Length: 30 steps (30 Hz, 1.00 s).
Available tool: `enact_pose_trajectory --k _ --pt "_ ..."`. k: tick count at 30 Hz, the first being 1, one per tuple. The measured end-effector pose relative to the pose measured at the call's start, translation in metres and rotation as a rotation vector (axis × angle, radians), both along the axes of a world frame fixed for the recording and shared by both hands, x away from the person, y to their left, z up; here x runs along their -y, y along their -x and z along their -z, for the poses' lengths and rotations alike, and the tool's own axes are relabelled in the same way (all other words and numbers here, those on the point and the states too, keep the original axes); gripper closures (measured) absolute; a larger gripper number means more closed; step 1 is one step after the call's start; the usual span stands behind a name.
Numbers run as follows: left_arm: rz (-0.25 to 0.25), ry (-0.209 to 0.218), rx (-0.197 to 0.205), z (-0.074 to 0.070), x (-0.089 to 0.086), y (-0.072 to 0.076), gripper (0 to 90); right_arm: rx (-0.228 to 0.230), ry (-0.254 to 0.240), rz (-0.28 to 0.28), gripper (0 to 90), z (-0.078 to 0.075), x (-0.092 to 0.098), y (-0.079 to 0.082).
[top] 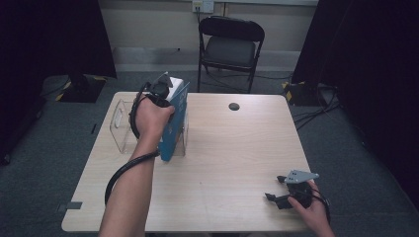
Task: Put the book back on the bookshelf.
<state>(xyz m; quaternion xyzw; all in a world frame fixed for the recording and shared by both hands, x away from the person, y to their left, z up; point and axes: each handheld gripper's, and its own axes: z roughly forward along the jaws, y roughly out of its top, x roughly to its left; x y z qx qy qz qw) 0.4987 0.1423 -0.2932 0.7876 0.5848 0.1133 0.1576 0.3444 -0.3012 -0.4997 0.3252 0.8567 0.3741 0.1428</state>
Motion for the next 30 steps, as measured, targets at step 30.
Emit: enact_pose_trajectory --k 30 --pt "0.089 0.117 0.097 -0.015 -0.030 0.038 50.6 -0.002 -0.001 0.000 14.9 0.000 0.000 0.000"
